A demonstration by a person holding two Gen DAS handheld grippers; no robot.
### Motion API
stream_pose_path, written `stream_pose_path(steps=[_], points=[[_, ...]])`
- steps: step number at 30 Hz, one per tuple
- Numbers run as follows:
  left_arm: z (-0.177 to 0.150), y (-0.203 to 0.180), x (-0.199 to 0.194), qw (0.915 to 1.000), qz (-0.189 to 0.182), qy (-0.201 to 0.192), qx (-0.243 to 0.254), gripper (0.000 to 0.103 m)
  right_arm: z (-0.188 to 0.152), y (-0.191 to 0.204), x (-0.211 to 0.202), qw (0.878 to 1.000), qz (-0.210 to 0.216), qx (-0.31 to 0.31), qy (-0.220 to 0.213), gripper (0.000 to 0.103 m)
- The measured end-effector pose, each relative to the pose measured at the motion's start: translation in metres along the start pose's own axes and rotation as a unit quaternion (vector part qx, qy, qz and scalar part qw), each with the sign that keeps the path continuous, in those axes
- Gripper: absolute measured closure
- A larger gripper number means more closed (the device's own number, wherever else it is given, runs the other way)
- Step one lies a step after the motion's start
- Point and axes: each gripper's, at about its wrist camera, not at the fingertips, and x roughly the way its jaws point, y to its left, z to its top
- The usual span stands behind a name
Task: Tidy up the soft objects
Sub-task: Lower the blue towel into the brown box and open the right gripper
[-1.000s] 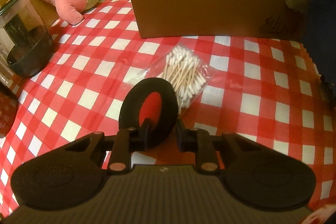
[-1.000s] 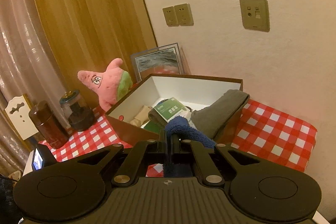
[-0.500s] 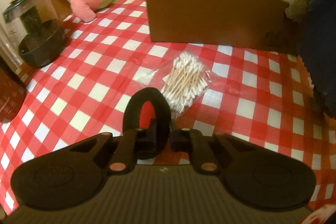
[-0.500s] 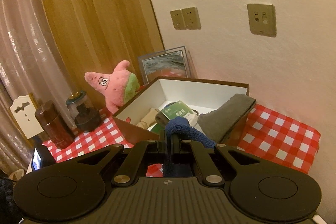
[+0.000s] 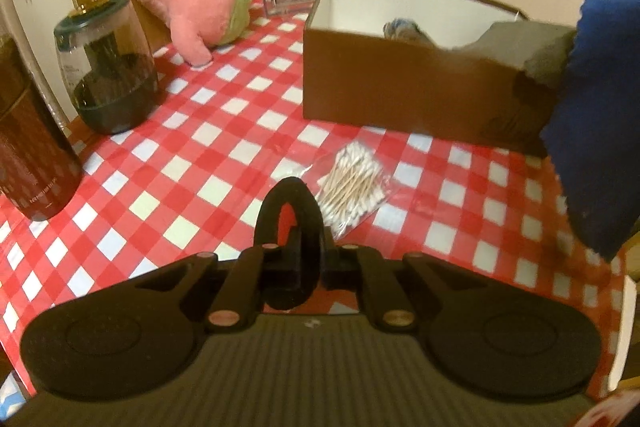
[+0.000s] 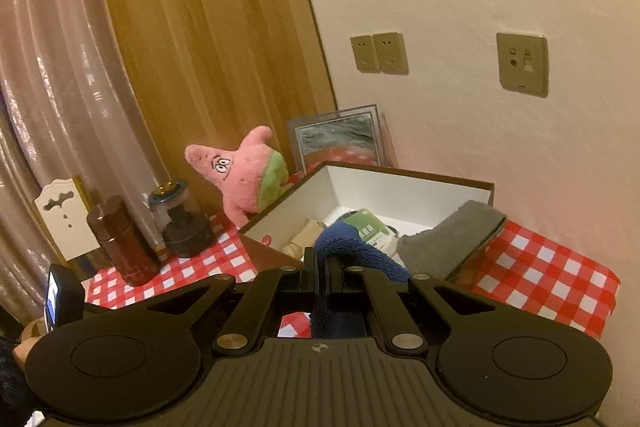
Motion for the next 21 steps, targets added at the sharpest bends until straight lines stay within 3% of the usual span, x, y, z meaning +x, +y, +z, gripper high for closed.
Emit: stream_pose_path(steps=[10, 21], points=[[0.049, -0.023, -0.04, 0.9982, -0.03, -0.048, 0.017, 0.096, 0.021, 0.01, -0.011, 0.999, 0.014, -0.029, -0.009, 0.101], [0.134, -0.069, -0.057, 0.9898, -0.057, -0.113, 0.067, 0.096, 0.088, 0.017, -0.02, 0.994, 0.035, -0.072, -0.075, 0.101]])
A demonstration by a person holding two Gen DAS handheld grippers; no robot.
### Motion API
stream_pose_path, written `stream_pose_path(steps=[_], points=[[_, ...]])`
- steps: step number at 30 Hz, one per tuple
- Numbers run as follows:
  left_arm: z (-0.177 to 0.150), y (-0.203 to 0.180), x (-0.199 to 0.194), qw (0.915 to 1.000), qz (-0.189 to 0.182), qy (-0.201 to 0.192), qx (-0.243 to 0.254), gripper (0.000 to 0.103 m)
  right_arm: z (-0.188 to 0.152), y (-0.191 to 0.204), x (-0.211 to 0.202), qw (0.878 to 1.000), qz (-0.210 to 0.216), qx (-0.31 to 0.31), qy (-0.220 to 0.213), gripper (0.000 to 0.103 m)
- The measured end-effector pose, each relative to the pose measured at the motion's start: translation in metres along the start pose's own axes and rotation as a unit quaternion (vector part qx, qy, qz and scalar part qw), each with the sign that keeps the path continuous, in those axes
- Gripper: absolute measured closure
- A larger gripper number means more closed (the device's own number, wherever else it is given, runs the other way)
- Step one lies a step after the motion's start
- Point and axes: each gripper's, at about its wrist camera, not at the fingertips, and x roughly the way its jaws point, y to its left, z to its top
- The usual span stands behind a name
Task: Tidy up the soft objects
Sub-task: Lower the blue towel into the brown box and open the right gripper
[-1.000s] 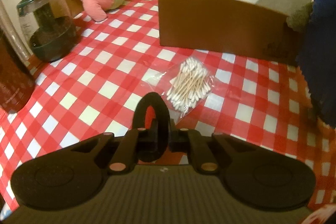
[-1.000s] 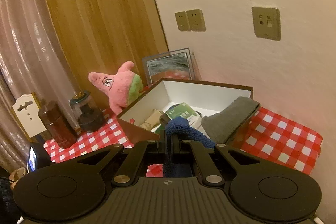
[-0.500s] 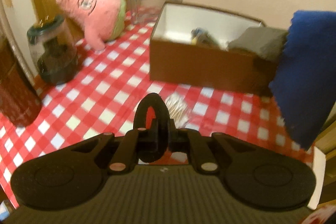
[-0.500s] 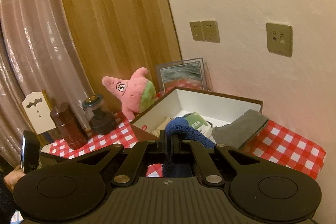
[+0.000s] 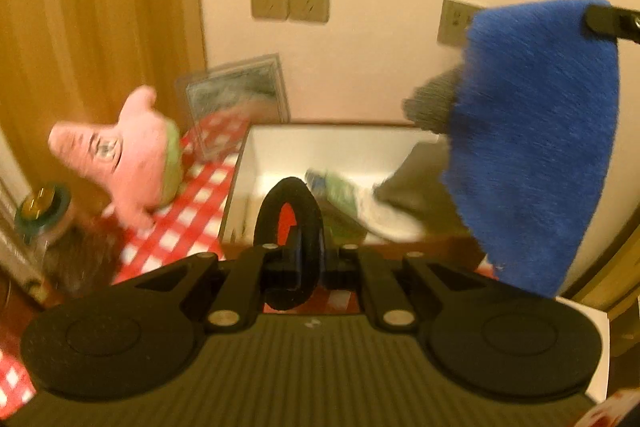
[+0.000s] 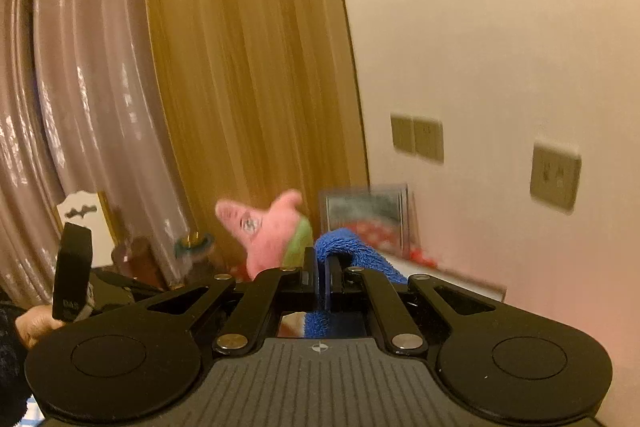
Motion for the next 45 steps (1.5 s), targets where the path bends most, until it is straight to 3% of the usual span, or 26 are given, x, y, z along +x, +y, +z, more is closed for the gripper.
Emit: stream_pose_path(steps=[10, 22, 28, 31, 32, 33, 34, 35, 36, 38, 42, 45], points=[[0.058, -0.019, 0.044, 0.9997, -0.012, -0.004, 0.021, 0.096, 0.037, -0.025, 0.043, 1.0, -0.012, -0.022, -0.011, 0.101], [0.073, -0.017, 0.115, 0.9991, -0.003, 0.033, 0.026, 0.096, 0.03, -0.061, 0.113, 0.999, -0.035, -0.031, 0.022, 0.101], [0.068, -0.008, 0.141, 0.9981, 0.004, 0.056, 0.024, 0.096, 0.012, -0.069, 0.148, 0.997, -0.042, -0.03, 0.053, 0.1], [0.065, -0.006, 0.154, 0.9972, 0.01, 0.068, 0.028, 0.095, -0.003, -0.068, 0.177, 0.99, -0.057, -0.044, 0.117, 0.1], [0.064, -0.006, 0.158, 0.9969, 0.01, 0.073, 0.027, 0.095, -0.01, -0.066, 0.184, 0.987, -0.066, -0.055, 0.138, 0.098], [0.064, -0.005, 0.16, 0.9968, 0.009, 0.075, 0.027, 0.095, -0.017, -0.063, 0.19, 0.983, -0.069, -0.069, 0.153, 0.083], [0.063, -0.005, 0.162, 0.9966, 0.008, 0.077, 0.028, 0.095, -0.023, -0.062, 0.194, 0.982, -0.071, -0.073, 0.158, 0.053], [0.062, -0.005, 0.164, 0.9962, 0.012, 0.081, 0.03, 0.093, -0.028, -0.062, 0.195, 0.982, -0.072, -0.069, 0.159, 0.036], [0.061, -0.005, 0.166, 0.996, 0.013, 0.083, 0.03, 0.092, -0.033, -0.062, 0.195, 0.983, -0.072, -0.066, 0.156, 0.028], [0.06, -0.004, 0.168, 0.9958, 0.013, 0.085, 0.032, 0.092, -0.04, -0.062, 0.195, 0.982, -0.07, -0.058, 0.163, 0.028], [0.057, -0.002, 0.169, 0.9956, 0.009, 0.089, 0.029, 0.078, -0.049, -0.062, 0.196, 0.981, -0.071, -0.039, 0.177, 0.028], [0.053, 0.0, 0.163, 0.9958, 0.004, 0.087, 0.027, 0.078, -0.057, -0.063, 0.192, 0.98, -0.072, -0.021, 0.182, 0.028]])
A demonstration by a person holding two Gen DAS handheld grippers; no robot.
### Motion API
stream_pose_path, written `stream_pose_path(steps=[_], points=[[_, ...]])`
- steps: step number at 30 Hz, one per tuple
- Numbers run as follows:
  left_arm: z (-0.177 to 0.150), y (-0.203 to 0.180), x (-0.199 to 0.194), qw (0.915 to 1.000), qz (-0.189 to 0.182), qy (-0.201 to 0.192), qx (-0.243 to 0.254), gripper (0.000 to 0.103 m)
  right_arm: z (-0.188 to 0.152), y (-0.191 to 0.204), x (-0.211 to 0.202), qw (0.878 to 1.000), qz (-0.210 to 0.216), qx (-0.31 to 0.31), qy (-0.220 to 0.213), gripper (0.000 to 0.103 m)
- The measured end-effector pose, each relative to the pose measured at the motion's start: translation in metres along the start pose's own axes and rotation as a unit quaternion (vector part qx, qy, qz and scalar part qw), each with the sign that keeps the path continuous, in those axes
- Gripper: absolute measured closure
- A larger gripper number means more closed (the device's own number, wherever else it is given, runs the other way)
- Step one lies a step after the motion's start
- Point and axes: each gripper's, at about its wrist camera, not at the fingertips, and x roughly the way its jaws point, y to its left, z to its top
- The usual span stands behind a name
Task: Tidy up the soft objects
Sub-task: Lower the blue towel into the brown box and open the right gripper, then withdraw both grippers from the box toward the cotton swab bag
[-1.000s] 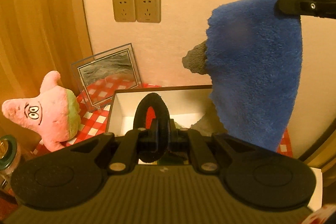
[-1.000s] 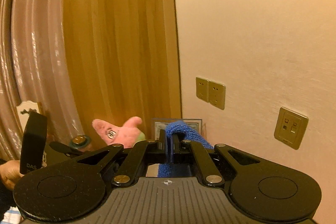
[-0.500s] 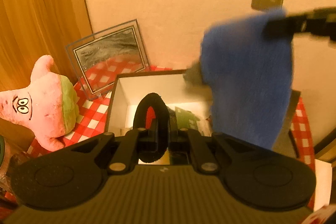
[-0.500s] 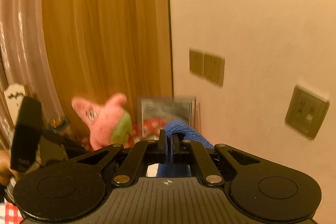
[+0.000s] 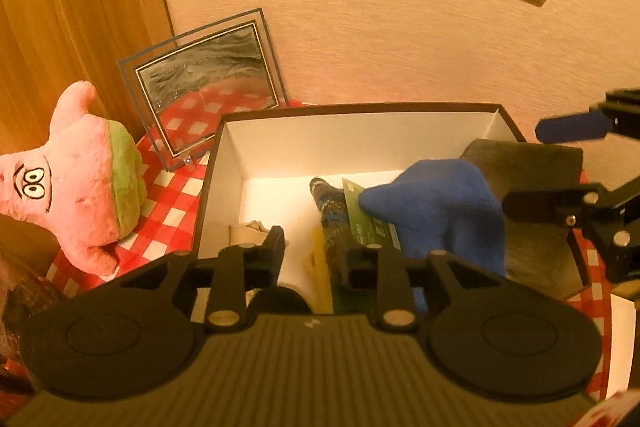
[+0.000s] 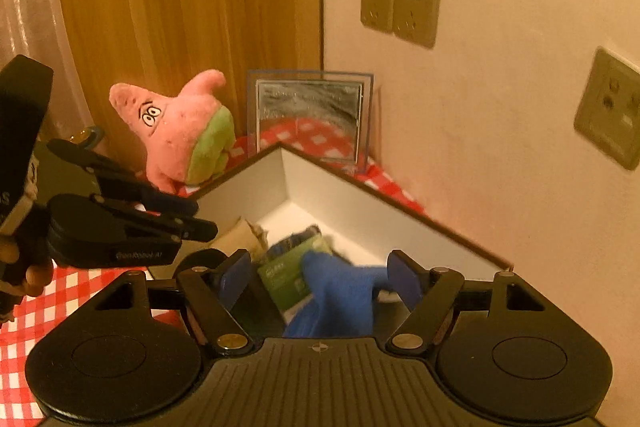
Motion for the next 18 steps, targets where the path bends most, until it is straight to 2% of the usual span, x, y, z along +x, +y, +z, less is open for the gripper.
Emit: stream_pose_path(steps=[8, 18], points=[[-0.027, 0.013, -0.028, 0.9996, -0.008, -0.001, -0.026, 0.076, -0.03, 0.002, -0.021, 0.999, 0.003, 0.033, -0.004, 0.028], [-0.073, 0.036, -0.084, 0.9972, 0.0, -0.008, -0.075, 0.076, -0.064, 0.009, -0.07, 0.997, -0.005, 0.065, -0.031, 0.028]])
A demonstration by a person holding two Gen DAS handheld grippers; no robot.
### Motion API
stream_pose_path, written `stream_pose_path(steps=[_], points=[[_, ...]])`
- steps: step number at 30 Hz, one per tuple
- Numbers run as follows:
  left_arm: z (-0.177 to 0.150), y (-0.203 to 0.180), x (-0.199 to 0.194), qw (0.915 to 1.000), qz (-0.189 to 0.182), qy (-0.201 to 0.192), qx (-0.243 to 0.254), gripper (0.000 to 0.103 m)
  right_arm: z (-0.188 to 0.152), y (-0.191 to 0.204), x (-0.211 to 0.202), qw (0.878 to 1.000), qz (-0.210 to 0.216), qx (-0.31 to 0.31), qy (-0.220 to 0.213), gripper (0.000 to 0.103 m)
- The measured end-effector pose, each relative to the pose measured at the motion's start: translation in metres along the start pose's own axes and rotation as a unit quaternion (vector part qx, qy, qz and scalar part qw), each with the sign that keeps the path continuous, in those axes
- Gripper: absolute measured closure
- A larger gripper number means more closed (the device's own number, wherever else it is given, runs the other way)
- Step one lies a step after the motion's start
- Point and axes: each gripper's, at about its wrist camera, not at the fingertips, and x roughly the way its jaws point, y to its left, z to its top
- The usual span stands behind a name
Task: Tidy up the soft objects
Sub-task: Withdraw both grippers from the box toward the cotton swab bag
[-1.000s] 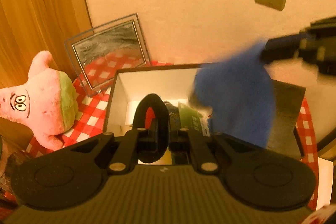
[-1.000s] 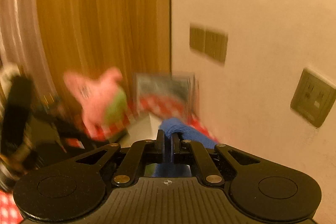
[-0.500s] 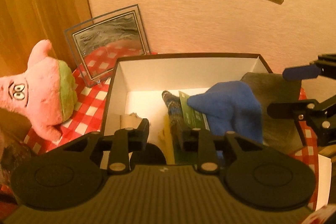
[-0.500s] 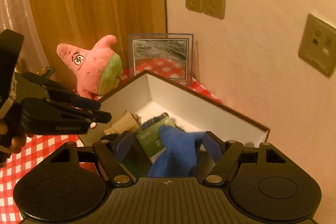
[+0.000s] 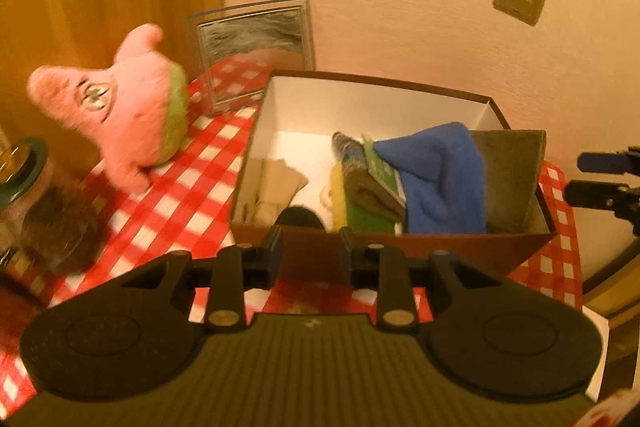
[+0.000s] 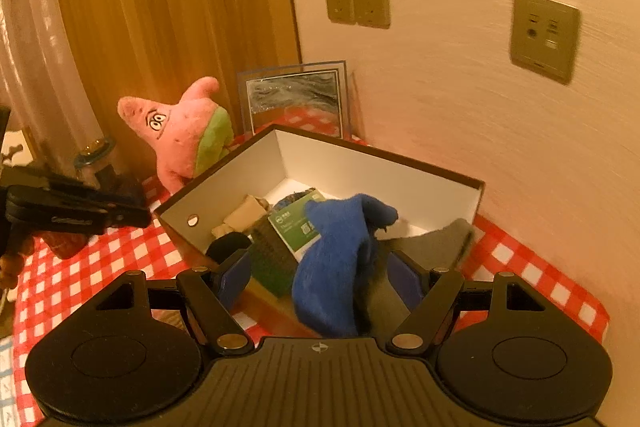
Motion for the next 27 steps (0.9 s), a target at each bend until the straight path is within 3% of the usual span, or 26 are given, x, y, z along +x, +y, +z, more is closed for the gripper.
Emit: stream_pose_path(steps=[19, 27], points=[[-0.069, 0.006, -0.082, 0.9987, 0.034, -0.009, -0.036, 0.076, -0.053, 0.009, -0.065, 0.999, -0.002, 0.036, 0.01, 0.028], [-0.107, 0.002, -0.1, 0.9981, 0.038, 0.011, -0.047, 0.076, -0.087, 0.01, -0.093, 0.998, 0.008, 0.052, 0.026, 0.028]])
